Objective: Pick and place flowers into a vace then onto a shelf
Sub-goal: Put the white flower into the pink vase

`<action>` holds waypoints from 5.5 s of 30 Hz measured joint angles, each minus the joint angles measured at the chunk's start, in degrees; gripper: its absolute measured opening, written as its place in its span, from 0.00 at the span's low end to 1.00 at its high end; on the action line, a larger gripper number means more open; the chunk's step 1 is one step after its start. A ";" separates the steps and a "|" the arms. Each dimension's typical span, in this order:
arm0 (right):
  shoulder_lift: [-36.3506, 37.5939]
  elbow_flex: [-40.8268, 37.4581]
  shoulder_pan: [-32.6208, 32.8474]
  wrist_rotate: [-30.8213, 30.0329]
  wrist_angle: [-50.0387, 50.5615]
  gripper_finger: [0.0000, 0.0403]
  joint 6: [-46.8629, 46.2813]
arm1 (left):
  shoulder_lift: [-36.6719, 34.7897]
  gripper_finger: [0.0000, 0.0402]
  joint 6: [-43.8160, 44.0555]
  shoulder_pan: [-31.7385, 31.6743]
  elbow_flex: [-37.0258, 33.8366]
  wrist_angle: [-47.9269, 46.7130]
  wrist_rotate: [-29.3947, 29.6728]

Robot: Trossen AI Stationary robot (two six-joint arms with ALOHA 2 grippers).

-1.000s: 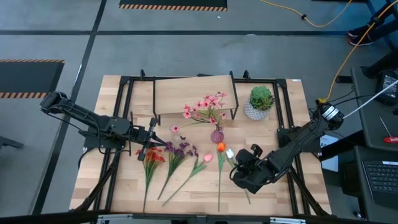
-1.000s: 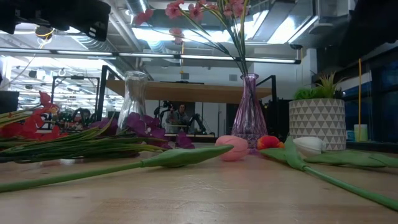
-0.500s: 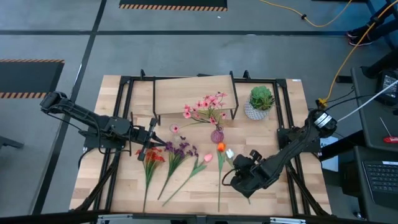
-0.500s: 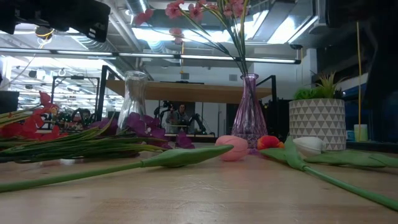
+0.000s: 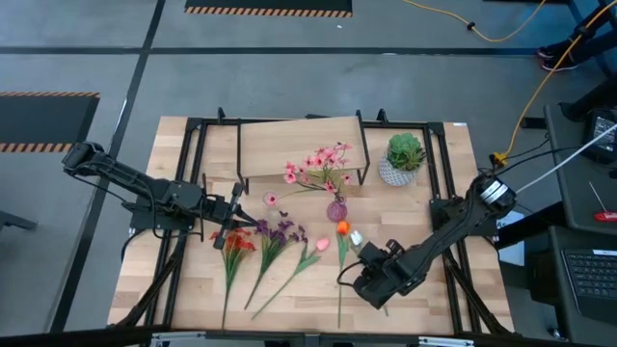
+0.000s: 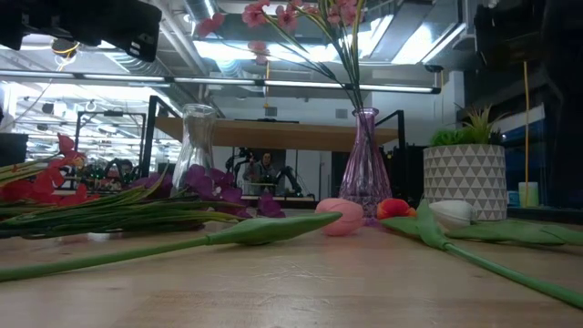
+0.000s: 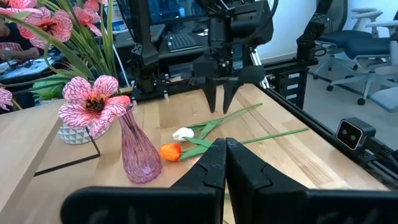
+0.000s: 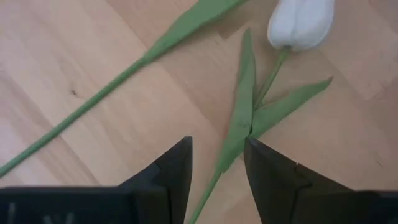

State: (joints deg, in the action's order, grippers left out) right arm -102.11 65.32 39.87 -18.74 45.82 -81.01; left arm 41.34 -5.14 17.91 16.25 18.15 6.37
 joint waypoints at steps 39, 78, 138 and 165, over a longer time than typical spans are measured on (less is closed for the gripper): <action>-5.41 -0.02 -1.55 -0.68 1.02 0.37 -2.93 | 0.02 0.01 -0.05 0.00 0.00 -0.39 0.00; -9.00 4.21 -2.60 4.47 5.43 0.01 -2.89 | 0.02 0.01 -0.05 0.00 0.00 -0.39 0.00; 9.05 0.35 4.56 -26.26 -6.10 0.01 24.07 | 0.01 0.01 -0.12 0.00 0.00 -0.35 -0.02; 32.90 -38.90 3.64 -44.88 -88.14 0.00 85.36 | 0.02 0.01 -0.18 0.00 -0.01 0.55 1.81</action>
State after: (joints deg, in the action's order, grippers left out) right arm -69.21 26.42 43.51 -63.62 -42.31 4.35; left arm 41.36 -5.32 17.91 16.24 18.70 8.18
